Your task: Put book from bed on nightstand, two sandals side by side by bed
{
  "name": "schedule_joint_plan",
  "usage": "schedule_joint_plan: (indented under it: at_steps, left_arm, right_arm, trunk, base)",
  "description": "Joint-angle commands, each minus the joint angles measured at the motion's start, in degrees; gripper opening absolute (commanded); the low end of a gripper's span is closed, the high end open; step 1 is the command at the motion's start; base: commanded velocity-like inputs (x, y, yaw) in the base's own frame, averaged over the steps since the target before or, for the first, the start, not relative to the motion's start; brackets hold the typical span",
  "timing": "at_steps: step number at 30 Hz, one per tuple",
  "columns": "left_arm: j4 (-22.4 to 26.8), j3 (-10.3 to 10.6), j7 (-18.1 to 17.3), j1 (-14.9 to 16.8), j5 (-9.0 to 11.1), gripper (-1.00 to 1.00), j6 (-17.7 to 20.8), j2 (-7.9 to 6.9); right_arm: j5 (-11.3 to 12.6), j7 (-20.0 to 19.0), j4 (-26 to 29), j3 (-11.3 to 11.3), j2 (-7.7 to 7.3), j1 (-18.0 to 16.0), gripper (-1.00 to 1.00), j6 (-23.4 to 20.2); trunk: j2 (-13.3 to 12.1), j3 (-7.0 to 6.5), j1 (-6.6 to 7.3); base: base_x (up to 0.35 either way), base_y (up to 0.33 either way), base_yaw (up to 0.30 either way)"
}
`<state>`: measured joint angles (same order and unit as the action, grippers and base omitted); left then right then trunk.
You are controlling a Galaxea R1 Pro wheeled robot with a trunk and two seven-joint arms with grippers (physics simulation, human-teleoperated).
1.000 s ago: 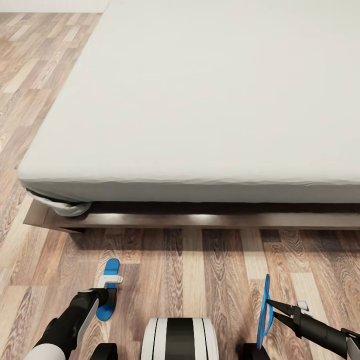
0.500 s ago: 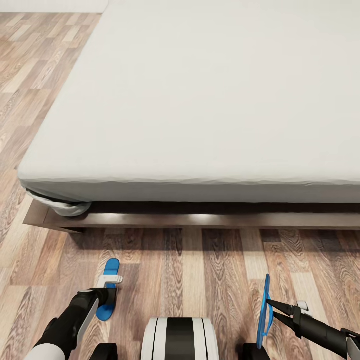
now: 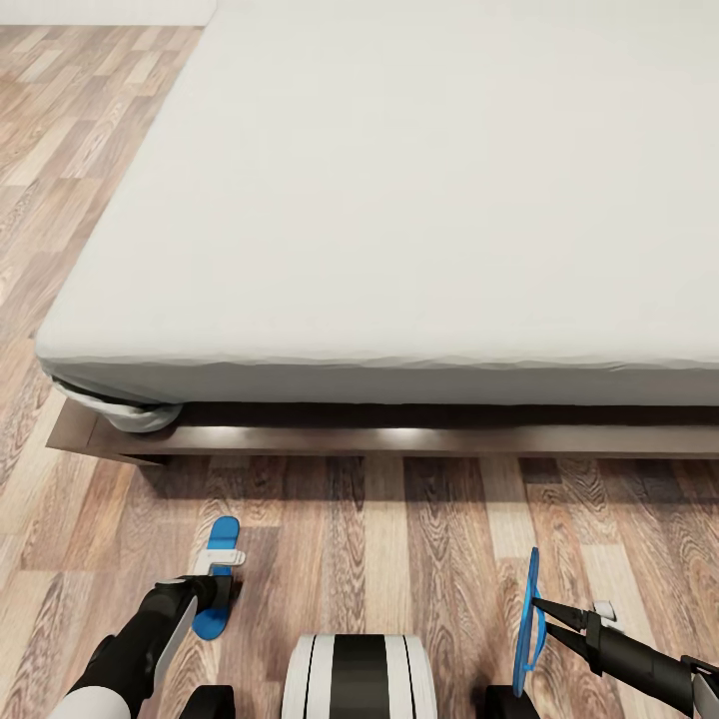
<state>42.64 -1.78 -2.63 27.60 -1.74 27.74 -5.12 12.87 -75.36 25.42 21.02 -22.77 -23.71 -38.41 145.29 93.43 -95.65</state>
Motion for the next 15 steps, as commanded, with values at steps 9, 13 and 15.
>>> schedule_joint_plan:
  at_steps: [9, 13, 15]
  left_arm:
    - [0.08, -0.15, -0.27, 0.0, -0.19, 1.0, 0.3, 0.02]
    - [0.08, -0.15, -0.27, 0.0, -0.19, 1.0, 0.35, 0.02]
    - [0.08, -0.15, -0.27, 0.0, -0.19, 1.0, 0.38, 0.02]
  right_arm:
    - [0.14, -0.13, -0.02, 0.07, 0.0, -0.02, -1.0, -0.52]
    - [0.14, -0.13, -0.02, 0.07, 0.01, -0.02, -1.0, -0.52]
    - [0.14, -0.13, -0.02, 0.07, 0.01, -0.02, -1.0, -0.52]
  trunk:
    - [0.01, 0.03, 0.01]
    - [-0.02, -0.41, 0.06]
    - [-0.04, -0.86, 0.11]
  base:
    - [0.0, 0.0, 0.0]
    - [0.0, 0.0, 0.0]
    - [0.0, 0.0, 0.0]
